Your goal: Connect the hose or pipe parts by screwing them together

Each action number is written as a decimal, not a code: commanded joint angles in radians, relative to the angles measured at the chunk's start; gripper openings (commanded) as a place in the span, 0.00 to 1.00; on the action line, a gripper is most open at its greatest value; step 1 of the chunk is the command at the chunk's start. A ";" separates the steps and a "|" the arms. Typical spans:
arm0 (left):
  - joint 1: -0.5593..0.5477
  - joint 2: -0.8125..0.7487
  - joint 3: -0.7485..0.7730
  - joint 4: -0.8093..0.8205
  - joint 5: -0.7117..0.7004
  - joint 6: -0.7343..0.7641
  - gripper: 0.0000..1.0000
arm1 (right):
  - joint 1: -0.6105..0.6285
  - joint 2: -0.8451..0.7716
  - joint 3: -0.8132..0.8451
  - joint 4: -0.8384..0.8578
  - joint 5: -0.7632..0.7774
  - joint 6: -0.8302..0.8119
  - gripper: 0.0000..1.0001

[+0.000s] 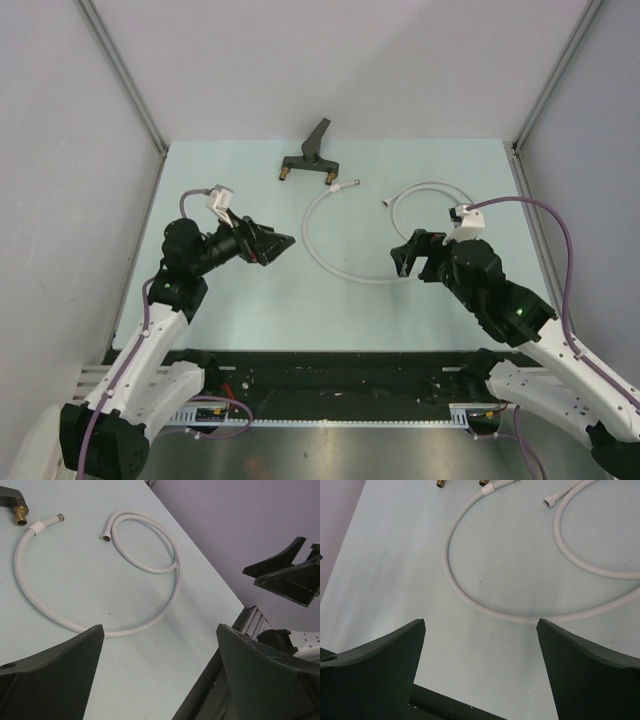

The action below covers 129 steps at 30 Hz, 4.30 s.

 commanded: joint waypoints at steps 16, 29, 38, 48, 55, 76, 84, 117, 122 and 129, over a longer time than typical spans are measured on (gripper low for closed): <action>-0.005 0.674 0.710 -0.145 -0.445 0.129 0.95 | -0.002 -0.187 0.022 0.014 -0.163 -0.073 1.00; -0.005 1.472 1.417 -0.187 -0.409 0.064 0.91 | -0.002 -0.215 0.022 0.014 -0.205 -0.108 1.00; -0.002 1.791 1.806 -0.161 -0.372 0.051 0.93 | -0.002 -0.134 0.022 0.053 -0.199 -0.111 1.00; -0.021 1.812 1.708 0.115 -0.307 0.022 0.81 | -0.002 -0.071 0.022 0.113 -0.202 -0.124 1.00; -0.047 1.839 1.708 0.161 -0.297 0.014 0.77 | -0.002 -0.089 0.022 0.115 -0.196 -0.127 1.00; 0.018 1.801 1.631 0.207 -0.375 -0.115 0.84 | 0.000 -0.200 0.022 0.107 -0.209 -0.124 1.00; 0.018 1.838 1.649 0.209 -0.381 -0.127 0.83 | -0.002 -0.175 0.022 0.123 -0.226 -0.121 1.00; -0.010 1.682 1.361 0.457 -0.054 -0.277 0.00 | -0.002 -0.212 0.022 0.046 -0.143 -0.088 0.99; 0.001 1.531 1.131 0.488 -0.164 -0.250 0.01 | -0.002 -0.217 0.022 0.021 -0.140 -0.075 0.99; 0.021 1.267 0.776 0.500 -0.350 -0.197 0.00 | 0.000 -0.209 -0.003 0.026 -0.145 -0.058 0.99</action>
